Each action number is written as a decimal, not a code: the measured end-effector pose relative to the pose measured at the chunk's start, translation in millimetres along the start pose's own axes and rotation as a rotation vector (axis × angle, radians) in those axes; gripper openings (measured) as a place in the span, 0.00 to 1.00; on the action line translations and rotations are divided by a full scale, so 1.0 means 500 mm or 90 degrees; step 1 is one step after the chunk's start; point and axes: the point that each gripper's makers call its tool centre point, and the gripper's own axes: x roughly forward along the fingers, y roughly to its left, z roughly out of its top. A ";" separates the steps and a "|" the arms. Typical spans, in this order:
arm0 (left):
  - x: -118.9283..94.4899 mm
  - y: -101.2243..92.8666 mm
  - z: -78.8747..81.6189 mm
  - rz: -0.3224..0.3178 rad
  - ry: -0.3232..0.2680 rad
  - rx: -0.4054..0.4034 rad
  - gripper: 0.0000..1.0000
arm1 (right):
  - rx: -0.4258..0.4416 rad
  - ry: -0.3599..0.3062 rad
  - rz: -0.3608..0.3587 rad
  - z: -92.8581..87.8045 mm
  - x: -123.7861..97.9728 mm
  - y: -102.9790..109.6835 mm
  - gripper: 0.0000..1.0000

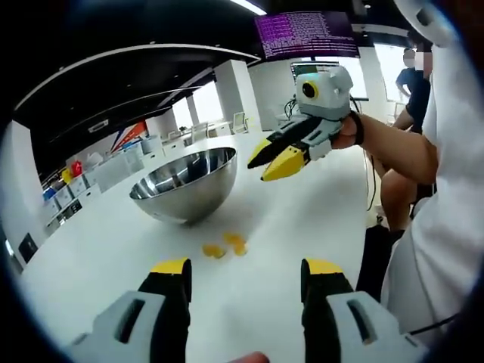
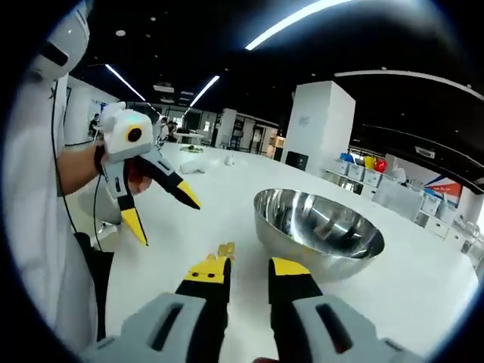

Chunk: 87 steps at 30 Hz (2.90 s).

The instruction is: Pick up the QQ candy scattered on the table and place it into the stainless steel bowl on the table

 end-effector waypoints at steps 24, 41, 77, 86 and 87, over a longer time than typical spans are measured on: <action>-0.011 -0.001 -0.003 0.011 0.007 0.003 0.58 | 0.062 0.050 0.037 -0.049 0.094 0.054 0.14; -0.019 0.006 -0.011 0.019 0.008 -0.004 0.58 | 0.084 0.062 0.063 -0.065 0.144 0.066 0.11; -0.011 0.007 -0.016 0.021 0.017 0.021 0.58 | 0.072 -0.079 -0.098 0.061 -0.012 -0.061 0.10; -0.012 0.008 -0.010 0.013 0.008 0.009 0.58 | 0.060 -0.131 -0.174 0.111 -0.037 -0.134 0.09; -0.012 0.007 -0.009 0.011 0.007 0.009 0.58 | 0.059 -0.136 -0.182 0.117 -0.038 -0.144 0.09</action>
